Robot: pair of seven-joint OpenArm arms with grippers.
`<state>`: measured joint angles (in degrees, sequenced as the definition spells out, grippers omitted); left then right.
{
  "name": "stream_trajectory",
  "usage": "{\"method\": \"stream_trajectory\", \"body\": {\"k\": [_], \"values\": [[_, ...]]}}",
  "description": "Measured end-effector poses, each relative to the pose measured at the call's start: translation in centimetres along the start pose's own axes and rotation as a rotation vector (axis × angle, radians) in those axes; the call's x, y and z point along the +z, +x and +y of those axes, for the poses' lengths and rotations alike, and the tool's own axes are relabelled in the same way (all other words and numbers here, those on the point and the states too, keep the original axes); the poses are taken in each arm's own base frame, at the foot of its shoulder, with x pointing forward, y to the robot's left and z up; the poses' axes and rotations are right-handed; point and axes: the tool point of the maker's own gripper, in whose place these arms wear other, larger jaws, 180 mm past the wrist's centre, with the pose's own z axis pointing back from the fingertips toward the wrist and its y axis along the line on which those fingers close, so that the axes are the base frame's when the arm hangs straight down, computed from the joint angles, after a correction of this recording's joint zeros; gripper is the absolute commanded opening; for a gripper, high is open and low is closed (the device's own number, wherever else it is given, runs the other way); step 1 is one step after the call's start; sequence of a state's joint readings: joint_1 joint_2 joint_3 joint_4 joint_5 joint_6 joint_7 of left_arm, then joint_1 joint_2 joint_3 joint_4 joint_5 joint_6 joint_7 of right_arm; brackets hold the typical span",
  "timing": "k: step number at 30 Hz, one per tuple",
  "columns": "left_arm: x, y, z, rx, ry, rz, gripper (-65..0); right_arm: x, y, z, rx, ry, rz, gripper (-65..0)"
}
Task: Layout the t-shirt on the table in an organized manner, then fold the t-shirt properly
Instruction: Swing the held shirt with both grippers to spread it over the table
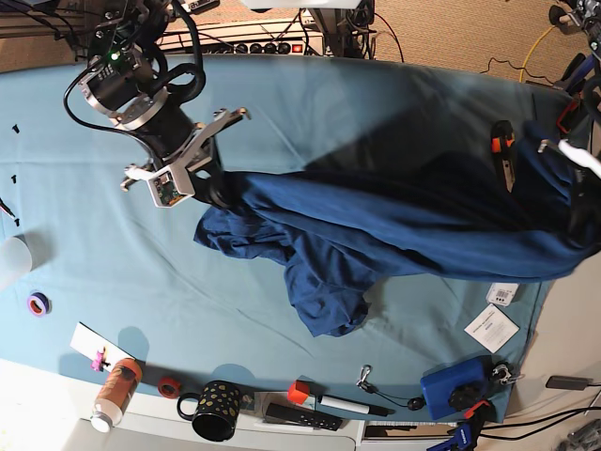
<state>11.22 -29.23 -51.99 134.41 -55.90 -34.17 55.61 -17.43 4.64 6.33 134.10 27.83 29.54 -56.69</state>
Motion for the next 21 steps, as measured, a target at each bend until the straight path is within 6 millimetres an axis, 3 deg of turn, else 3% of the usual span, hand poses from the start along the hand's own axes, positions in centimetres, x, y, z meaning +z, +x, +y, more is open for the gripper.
{"method": "stream_trajectory", "body": {"k": [3, 8, 15, 21], "values": [[0.7, 1.9, 1.8, -0.009, 0.06, -0.073, -65.0, -0.4, 2.4, 1.0, 0.005, 0.056, -0.098, -65.0], [2.1, 5.2, 4.5, -0.069, 0.154, -0.177, -65.0, -0.6, 6.8, 0.7, 0.079, 0.066, -0.262, -65.0], [3.2, 10.1, 6.9, -0.227, 0.247, -0.291, -65.0, -0.4, 12.8, -1.5, 0.221, -0.028, -0.426, -65.0], [4.7, 13.7, 9.1, -0.304, 0.372, -0.375, -65.0, 0.8, 19.0, -2.9, 0.351, -0.118, -0.593, -65.0]]}}
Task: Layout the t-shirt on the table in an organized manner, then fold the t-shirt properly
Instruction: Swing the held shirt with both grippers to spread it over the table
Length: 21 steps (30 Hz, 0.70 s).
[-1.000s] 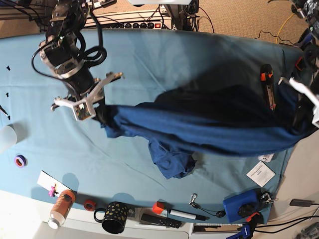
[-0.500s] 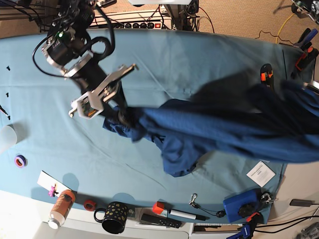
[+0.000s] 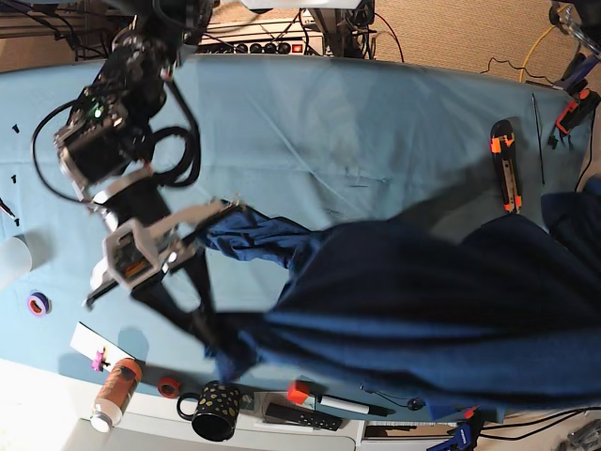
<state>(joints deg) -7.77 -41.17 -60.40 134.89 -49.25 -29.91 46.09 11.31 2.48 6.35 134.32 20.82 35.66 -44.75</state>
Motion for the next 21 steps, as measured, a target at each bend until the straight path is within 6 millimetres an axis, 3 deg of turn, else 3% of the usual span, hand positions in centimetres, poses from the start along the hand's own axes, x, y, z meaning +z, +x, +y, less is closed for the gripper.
{"method": "stream_trajectory", "body": {"k": [11, 12, 15, 19, 21], "values": [[-0.1, 1.9, 1.9, -0.027, 0.081, -0.071, -65.0, -2.2, 7.8, -4.5, 0.162, -0.12, -0.238, -65.0], [-0.1, 1.9, 1.9, -0.025, 0.084, -0.072, -65.0, -3.2, 7.7, -5.3, 0.144, -0.126, -0.253, -65.0], [-0.1, 2.2, 1.5, -0.026, 0.067, -0.085, -65.0, -7.1, 4.4, -8.3, 0.074, -0.147, -0.153, -65.0], [-0.4, 1.4, 2.0, 0.004, 0.061, -0.077, -65.0, -12.1, 1.6, -11.6, -0.065, -0.152, -0.054, -65.0], [-0.6, -0.2, 2.9, 0.037, 0.079, -0.033, -65.0, -13.7, 0.0, -10.9, -0.188, -0.061, 0.038, -65.0]]}}
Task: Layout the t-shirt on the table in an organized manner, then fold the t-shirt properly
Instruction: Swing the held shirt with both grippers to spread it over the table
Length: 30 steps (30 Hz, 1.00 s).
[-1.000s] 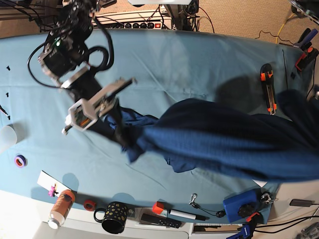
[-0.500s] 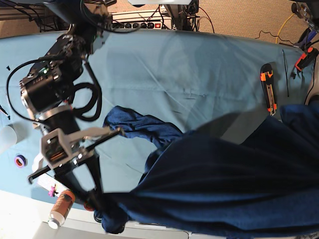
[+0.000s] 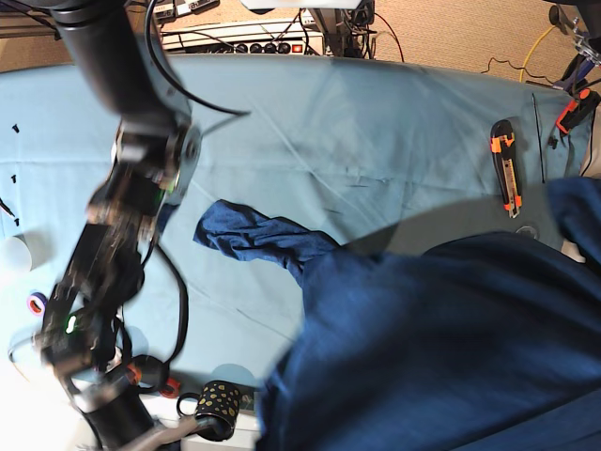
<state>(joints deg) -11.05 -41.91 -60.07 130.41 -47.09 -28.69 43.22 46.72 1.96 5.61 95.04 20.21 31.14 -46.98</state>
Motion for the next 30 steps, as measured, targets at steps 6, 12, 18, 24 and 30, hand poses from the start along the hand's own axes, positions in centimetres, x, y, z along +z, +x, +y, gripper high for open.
{"method": "stream_trajectory", "body": {"k": [6, 12, 18, 24, 30], "values": [[-0.6, -3.2, 1.8, 0.076, 0.05, 0.085, -65.0, 1.5, 0.2, 9.8, 0.032, 0.357, 0.013, -65.0], [-1.8, -5.4, -0.2, 0.114, -0.022, 0.143, -65.0, 6.1, 2.1, 18.8, 0.018, 0.564, -0.128, -65.0], [-2.5, -5.9, -1.8, 0.124, -0.073, 0.157, -65.0, 9.1, 3.1, 21.9, -0.133, 0.667, -0.219, -65.0], [-2.5, -7.4, -0.7, 0.107, -0.033, 0.205, -65.0, 10.8, 2.3, 27.0, -0.132, 0.821, -0.189, -65.0], [-1.9, -12.3, 3.8, 0.078, 0.148, 0.357, -65.0, 12.9, 2.0, 33.3, -0.07, 1.002, -0.176, -65.0]]}}
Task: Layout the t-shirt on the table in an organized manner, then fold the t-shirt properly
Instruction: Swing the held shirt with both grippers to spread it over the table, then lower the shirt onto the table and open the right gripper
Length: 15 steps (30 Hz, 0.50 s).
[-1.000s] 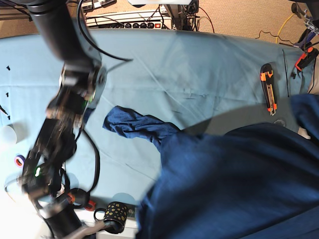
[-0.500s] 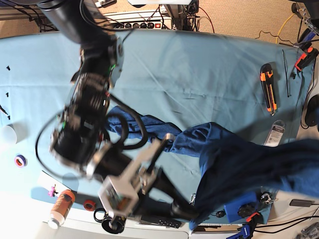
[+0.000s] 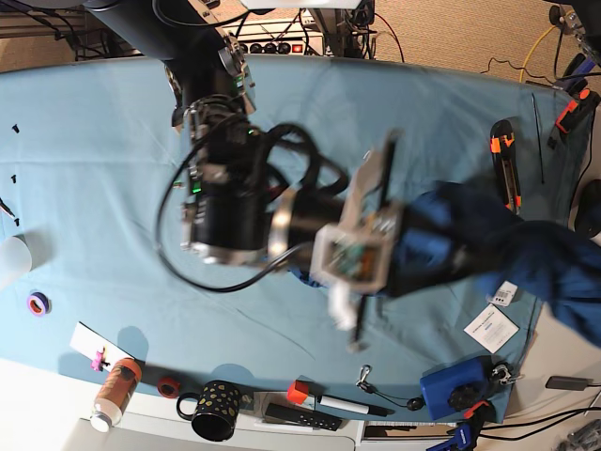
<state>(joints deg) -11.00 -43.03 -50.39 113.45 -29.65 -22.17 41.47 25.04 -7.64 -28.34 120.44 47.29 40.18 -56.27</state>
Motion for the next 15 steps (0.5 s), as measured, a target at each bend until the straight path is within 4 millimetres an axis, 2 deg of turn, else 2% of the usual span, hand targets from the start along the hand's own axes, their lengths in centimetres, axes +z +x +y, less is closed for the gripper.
{"method": "stream_trajectory", "body": {"k": [4, 7, 10, 15], "values": [[-0.3, -0.9, 4.0, -0.034, 0.154, 0.046, -65.0, -1.2, 0.1, 2.3, 0.004, 0.08, -0.01, -65.0], [-0.3, 0.0, 5.7, -0.091, 0.201, 0.045, -65.0, -1.8, 0.9, 3.7, 0.001, 0.125, -0.058, -65.0], [-0.2, 0.9, 6.6, -0.131, 0.227, 0.039, -65.0, -2.2, 1.3, 4.7, -0.001, 0.159, -0.083, -65.0], [-0.2, 1.2, 6.8, -0.143, 0.228, 0.036, -65.0, -2.5, 1.4, 6.2, 0.012, 0.202, -0.08, -65.0]]}}
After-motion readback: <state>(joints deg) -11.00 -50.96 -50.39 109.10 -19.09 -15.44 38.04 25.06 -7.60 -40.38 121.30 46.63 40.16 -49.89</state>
